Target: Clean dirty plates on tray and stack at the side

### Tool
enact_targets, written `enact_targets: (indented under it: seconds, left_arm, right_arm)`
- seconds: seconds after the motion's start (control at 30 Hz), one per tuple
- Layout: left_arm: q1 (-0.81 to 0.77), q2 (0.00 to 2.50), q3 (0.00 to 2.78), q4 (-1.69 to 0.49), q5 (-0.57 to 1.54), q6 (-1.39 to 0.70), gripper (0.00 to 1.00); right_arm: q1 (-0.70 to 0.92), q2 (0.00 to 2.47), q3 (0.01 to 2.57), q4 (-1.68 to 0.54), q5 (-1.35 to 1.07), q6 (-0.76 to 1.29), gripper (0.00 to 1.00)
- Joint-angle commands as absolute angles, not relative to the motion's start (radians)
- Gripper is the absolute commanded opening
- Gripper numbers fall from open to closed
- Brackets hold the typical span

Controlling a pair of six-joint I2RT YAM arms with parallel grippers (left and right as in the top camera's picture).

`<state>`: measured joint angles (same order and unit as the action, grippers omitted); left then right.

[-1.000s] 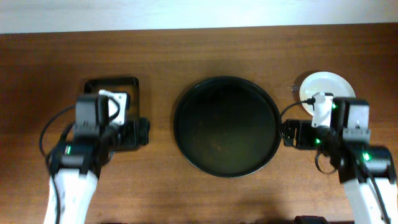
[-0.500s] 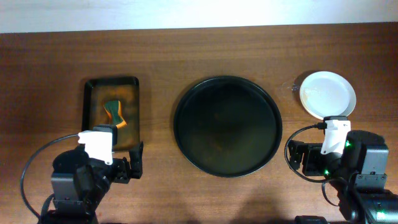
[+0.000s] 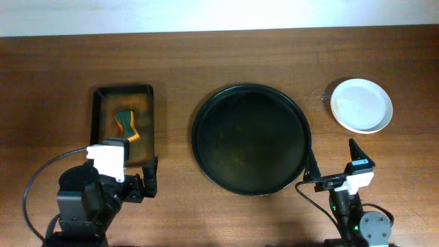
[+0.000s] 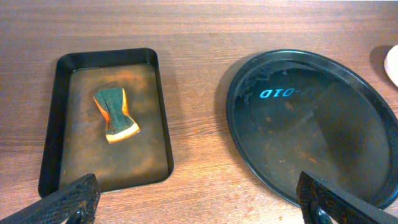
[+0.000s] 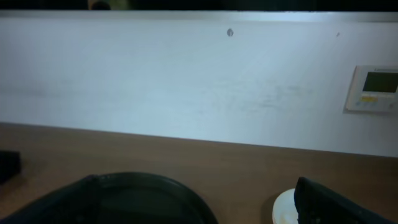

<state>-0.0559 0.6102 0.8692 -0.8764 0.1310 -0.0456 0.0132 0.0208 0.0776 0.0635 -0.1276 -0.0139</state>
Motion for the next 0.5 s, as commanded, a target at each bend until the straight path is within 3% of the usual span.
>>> enact_targets:
  seconds: [0.0,0.1,0.47]
  left_arm:
    - [-0.054,0.606,0.865,-0.876,0.127,-0.033,0.99]
    - [-0.054,0.606,0.865,-0.876,0.127,-0.033,0.99]
    - [-0.054,0.606,0.865,-0.876,0.127,-0.033,0.99]
  right_arm:
    - [0.019,0.003,0.013,0.094,-0.110,-0.079,0.99]
    - [0.020,0.003,0.006,-0.072,-0.092,-0.101,0.99]
    - [0.020,0.004,0.006,-0.072,-0.093,-0.100,0.99]
